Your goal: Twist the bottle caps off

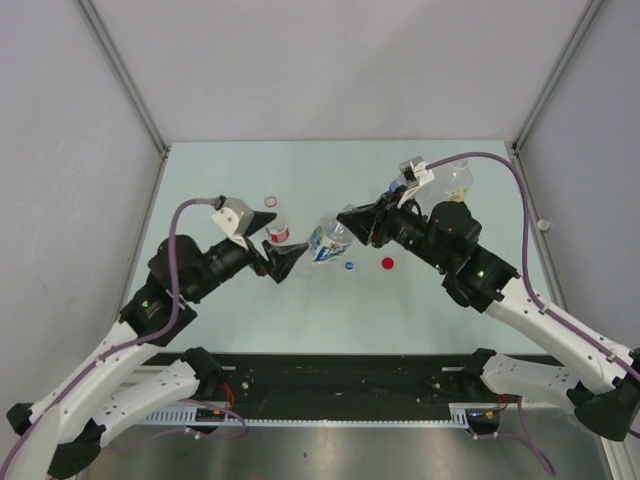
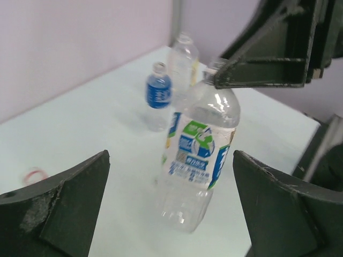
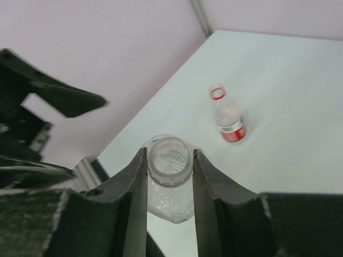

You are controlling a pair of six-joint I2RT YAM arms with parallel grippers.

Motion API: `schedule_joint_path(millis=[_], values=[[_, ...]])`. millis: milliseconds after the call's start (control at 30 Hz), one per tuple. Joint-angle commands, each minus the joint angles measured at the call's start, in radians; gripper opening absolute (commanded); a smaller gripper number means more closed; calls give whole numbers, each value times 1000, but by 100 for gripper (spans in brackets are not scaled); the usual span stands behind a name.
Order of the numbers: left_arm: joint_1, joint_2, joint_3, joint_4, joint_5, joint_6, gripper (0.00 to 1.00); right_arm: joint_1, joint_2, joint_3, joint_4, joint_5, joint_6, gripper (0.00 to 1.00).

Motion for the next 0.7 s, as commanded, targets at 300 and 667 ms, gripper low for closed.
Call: schedule_joint_path(millis=[300, 667], values=[[1, -263, 31, -161, -330, 15, 100, -2, 327, 122, 194, 515, -337, 0], [1, -300, -33, -201, -366, 25, 100, 25, 630, 176, 455, 630, -457, 0]])
